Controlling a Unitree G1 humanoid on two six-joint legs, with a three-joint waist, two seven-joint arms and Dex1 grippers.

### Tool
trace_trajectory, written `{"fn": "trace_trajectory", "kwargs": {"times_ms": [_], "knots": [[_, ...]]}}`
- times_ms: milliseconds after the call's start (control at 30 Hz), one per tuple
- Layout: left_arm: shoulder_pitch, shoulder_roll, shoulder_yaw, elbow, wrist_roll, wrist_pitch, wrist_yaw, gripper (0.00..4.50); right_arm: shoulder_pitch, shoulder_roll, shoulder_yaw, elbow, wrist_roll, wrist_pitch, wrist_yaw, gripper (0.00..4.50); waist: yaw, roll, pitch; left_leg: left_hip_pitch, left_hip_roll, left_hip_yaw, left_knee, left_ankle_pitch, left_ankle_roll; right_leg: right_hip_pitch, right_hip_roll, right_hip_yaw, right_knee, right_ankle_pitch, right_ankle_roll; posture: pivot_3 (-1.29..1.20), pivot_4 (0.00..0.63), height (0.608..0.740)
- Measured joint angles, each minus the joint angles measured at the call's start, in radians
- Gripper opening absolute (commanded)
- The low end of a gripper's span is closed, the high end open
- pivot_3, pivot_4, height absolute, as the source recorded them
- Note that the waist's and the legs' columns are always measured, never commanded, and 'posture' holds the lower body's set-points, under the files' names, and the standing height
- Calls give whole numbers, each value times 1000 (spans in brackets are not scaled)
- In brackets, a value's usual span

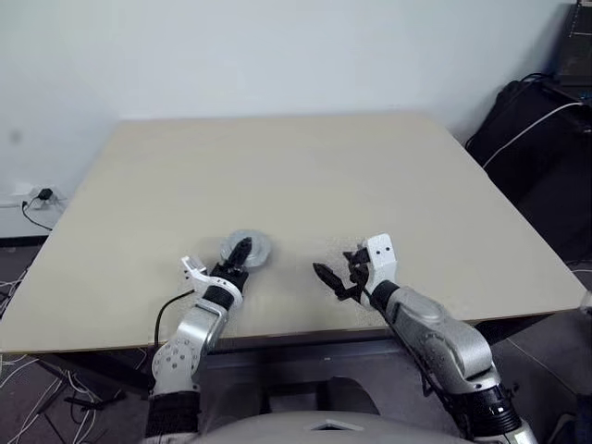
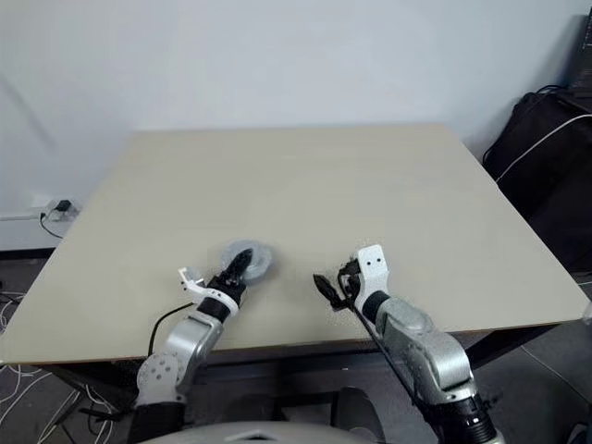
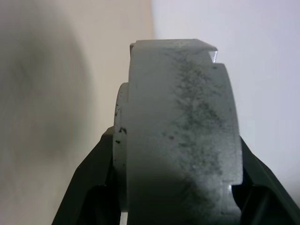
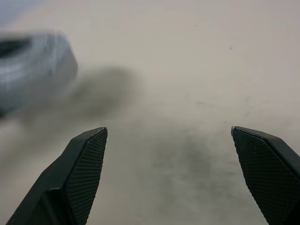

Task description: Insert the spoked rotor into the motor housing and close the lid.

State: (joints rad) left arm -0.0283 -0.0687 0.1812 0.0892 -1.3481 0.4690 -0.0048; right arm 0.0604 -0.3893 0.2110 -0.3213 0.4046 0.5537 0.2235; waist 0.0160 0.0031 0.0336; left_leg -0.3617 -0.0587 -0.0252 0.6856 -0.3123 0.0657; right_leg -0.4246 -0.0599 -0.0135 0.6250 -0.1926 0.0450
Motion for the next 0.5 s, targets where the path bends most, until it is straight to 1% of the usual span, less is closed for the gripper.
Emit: {"fn": "trace_trajectory", "kwargs": {"times_ms": [67, 100, 200, 267, 333, 500], "knots": [[-95, 6, 44, 96, 34, -19, 7, 2113, 36, 1, 26, 11, -76, -67, 1, 4500, 7, -3, 0, 0, 0, 0, 0, 2, -4, 0, 0, 0, 0, 1, -1, 0, 0, 740], [-134, 3, 64, 132, 49, -27, 6, 2113, 48, 2, 33, 23, -101, -90, 2, 4500, 10, -4, 0, 0, 0, 0, 0, 2, -4, 0, 0, 0, 0, 3, -4, 0, 0, 740], [-269, 17, 99, 271, 110, -42, -5, 2113, 85, 9, 43, 61, -179, -157, -5, 4500, 17, -7, -1, 0, -2, 0, 1, 2, -3, 0, 0, 1, -1, 4, -4, 0, 0, 740], [-338, 24, 123, 350, 147, -46, -21, 2113, 105, 30, 44, 77, -223, -198, -21, 4500, 17, -7, -1, 0, -2, 1, 0, 2, -3, 0, 0, 1, -1, 4, -4, 0, 0, 740], [-426, 31, 151, 469, 194, -60, -29, 2113, 129, 68, 33, 94, -266, -250, -60, 4500, 18, -8, -1, -1, -2, 1, 0, 2, -3, 0, 0, 1, -1, 4, -3, 0, 0, 740], [-564, 52, 208, 687, 290, -98, -74, 2113, 172, 129, 1, 117, -338, -345, -123, 4500, 13, -8, -1, -1, -2, 1, -1, 2, -4, -1, 0, 2, -1, 5, -2, 0, 0, 740]]}}
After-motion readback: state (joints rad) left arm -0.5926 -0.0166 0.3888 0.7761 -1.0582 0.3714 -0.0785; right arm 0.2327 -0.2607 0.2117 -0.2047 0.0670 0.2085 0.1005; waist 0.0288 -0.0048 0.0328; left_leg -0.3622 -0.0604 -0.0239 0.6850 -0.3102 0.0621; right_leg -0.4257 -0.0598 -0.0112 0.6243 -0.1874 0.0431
